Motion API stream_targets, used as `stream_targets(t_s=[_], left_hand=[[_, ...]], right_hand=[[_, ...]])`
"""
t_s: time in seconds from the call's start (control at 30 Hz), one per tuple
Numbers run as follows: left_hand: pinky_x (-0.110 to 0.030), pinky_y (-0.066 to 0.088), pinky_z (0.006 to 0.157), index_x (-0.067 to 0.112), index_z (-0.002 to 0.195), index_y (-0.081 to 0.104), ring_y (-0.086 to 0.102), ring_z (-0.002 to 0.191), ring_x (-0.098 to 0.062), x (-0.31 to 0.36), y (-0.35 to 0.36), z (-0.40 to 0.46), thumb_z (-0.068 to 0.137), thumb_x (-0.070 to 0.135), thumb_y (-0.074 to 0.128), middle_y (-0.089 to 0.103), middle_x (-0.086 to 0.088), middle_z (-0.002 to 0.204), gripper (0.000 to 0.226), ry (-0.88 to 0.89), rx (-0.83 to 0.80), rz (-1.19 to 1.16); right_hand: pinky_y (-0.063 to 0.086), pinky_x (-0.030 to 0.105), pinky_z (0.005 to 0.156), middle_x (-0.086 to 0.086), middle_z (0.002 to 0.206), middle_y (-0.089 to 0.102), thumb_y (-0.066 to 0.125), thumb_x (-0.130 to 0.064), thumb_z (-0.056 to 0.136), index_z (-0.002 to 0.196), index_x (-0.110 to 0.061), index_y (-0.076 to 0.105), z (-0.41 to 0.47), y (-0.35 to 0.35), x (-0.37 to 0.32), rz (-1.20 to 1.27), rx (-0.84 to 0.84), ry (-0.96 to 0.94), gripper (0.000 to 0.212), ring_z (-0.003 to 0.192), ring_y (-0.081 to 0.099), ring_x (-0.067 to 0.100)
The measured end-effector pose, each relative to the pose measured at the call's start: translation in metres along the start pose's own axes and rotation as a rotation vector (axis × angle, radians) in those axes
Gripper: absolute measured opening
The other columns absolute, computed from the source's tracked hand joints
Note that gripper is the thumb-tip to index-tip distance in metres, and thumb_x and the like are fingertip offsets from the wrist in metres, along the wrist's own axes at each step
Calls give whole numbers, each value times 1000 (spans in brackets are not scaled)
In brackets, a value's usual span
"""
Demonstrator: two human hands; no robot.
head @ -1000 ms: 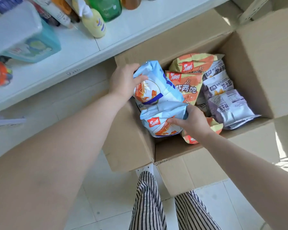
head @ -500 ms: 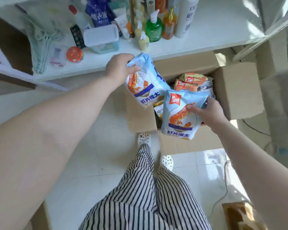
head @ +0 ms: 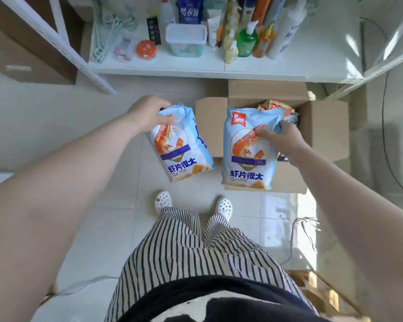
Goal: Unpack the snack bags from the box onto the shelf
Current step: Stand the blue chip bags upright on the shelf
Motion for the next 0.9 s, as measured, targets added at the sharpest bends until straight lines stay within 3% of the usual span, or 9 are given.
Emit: stream_targets(t_s=[0.2,0.4,0.57,0.7,0.83,0.9], left_hand=[[-30,16,49,16,56,31,27,56,-18,-55,-7,-58,82,31,74,30,1,55,52,-1,-29,-33],[-33,20,54,15,57,33,33,58,-19,-164,-15,-123,80,36,74,34,2,58,52,-56,-45,-50],[-32,23,58,15,56,31,34,62,-22,-236,-40,-167,80,36,74,33,2,57,54,-73,0,-68],[-33,19,55,16,55,30,30,58,-19,-269,-76,-172,81,33,74,32,2,56,54,-76,56,-78],[-33,18,52,15,56,31,29,56,-17,-282,-107,-151,81,31,74,33,2,57,52,-52,86,-89],[-33,18,52,15,56,29,29,57,-18,-284,-124,-135,81,33,74,31,2,57,53,-39,87,-65]], right_hand=[[60,37,76,3,102,71,76,-40,82,114,-11,60,-27,68,-30,-58,-16,-37,47,85,71,20],[59,40,80,5,101,72,75,-33,85,109,-9,63,-68,169,-48,-99,-46,-30,36,85,71,22],[58,39,80,8,105,72,76,-36,83,113,-7,63,-91,245,-77,-92,-72,-33,44,86,71,23],[58,36,78,6,106,71,73,-36,85,120,-8,60,-97,282,-116,-90,-91,-72,47,88,70,23],[53,24,62,0,99,69,72,-38,87,114,-12,60,-86,292,-158,-133,-81,-114,39,79,68,14],[54,25,64,1,101,71,73,-38,86,114,-11,62,-73,293,-179,-135,-86,-138,40,81,69,15]])
Point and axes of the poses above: each hand's wrist, its own z-axis towards the middle knuckle, its own y-axis out of the palm, x = y × z, the point moved 9 cm from there along z, towards the middle knuckle
